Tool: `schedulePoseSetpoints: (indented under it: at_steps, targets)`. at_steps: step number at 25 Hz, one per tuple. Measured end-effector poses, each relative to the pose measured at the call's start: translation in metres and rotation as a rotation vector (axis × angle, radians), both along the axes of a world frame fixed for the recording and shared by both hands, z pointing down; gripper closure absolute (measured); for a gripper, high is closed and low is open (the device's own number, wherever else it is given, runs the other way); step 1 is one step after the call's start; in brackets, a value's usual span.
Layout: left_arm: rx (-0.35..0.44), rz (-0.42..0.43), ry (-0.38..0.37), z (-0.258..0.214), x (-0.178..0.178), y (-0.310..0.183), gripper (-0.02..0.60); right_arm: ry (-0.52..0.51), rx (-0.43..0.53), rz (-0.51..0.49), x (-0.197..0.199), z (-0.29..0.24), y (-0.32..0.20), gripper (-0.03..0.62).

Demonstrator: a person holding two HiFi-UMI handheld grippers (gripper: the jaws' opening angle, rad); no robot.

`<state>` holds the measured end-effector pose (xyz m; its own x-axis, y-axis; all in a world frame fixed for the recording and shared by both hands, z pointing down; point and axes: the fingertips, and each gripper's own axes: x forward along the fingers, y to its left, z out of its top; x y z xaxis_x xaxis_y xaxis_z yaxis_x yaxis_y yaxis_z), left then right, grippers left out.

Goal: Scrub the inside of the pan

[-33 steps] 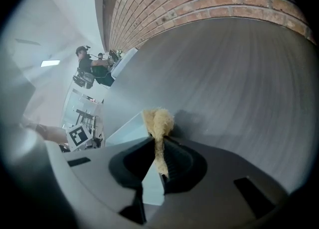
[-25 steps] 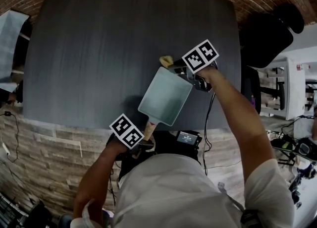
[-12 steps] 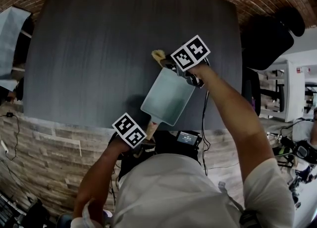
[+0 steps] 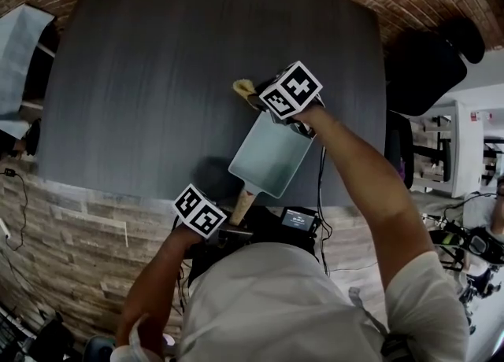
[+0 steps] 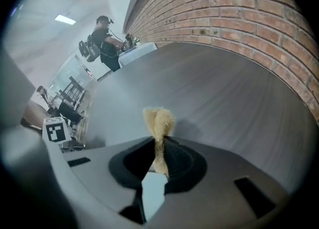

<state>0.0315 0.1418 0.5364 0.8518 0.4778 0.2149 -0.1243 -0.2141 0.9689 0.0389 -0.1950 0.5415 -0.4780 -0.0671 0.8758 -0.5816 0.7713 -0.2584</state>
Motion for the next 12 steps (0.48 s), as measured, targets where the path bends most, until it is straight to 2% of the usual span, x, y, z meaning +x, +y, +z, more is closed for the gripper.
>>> schedulePoseSetpoints:
  at_steps: [3, 4, 5, 6, 12]
  targets:
    - [-0.041, -0.072, -0.001, 0.002, -0.002, -0.004, 0.4, 0.03, 0.003, -0.025, 0.0, 0.003, 0.004, 0.539]
    - [-0.047, -0.091, -0.021, 0.006, -0.004, -0.006, 0.436, 0.04, 0.006, -0.035, -0.001, 0.004, 0.006, 0.539]
    - [-0.047, -0.108, -0.042, 0.01, -0.006, -0.007, 0.501, 0.05, 0.01, -0.045, -0.001, 0.004, 0.008, 0.539]
    - [-0.047, -0.125, -0.057, 0.013, -0.007, -0.008, 0.514, 0.06, 0.014, -0.055, -0.002, 0.004, 0.01, 0.539]
    - [-0.06, -0.262, -0.07, 0.015, -0.009, -0.023, 0.518, 0.122, 0.027, -0.121, -0.002, 0.007, 0.022, 0.54]
